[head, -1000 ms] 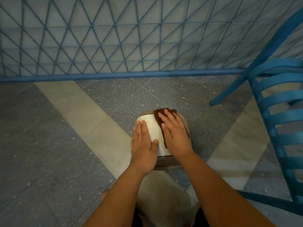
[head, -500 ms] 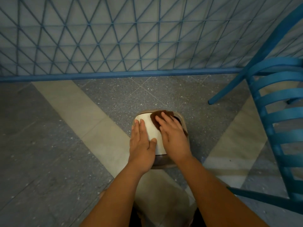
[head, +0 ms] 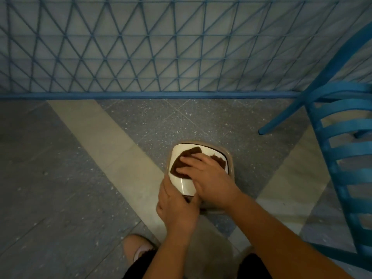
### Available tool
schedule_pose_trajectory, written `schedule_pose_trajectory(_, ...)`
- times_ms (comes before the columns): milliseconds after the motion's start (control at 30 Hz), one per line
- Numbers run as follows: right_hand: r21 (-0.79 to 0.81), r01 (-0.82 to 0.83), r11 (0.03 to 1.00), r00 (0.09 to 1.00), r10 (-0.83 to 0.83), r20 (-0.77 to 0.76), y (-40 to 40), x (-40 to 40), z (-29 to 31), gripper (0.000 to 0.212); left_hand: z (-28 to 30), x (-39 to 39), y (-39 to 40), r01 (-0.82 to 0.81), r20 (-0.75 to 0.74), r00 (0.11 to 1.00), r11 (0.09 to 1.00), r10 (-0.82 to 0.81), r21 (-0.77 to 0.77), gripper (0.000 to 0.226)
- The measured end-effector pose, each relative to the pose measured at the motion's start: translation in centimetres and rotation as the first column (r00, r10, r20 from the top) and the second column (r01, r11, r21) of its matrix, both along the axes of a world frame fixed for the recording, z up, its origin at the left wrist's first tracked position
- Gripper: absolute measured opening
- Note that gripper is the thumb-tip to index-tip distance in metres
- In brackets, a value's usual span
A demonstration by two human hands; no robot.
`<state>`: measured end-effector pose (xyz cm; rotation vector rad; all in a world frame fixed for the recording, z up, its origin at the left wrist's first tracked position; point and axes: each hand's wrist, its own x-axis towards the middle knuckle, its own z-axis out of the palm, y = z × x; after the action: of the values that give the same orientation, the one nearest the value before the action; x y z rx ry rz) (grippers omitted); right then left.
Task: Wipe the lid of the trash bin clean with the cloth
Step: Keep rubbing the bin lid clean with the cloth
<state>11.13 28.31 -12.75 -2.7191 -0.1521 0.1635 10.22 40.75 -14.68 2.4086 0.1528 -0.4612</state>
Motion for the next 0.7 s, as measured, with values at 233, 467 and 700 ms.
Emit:
schedule_pose_trajectory(233,-0.129,0.001,0.992,0.998,0.006,0.058,-2.2,5.1,0.5,0.039,-0.1,-0.6,-0.6,-0.081,0.01,0.997,0.99,0.082,-0.114,0.103)
schedule_pose_trajectory(467,-0.09,-0.293,0.952,0.956,0.294,-0.006,0.3,3.6,1.1,0.032,-0.4,-0.5,-0.5,-0.118,-0.017,0.993,0.989,0.117,-0.085,0.109)
schedule_pose_trajectory(700,-0.194,-0.208,0.959,0.977,0.211,-0.006,1.0,6.7,0.1,0.036,-0.2,-0.5,-0.5,-0.14,-0.021,0.99,0.978,0.139,-0.157,0.123)
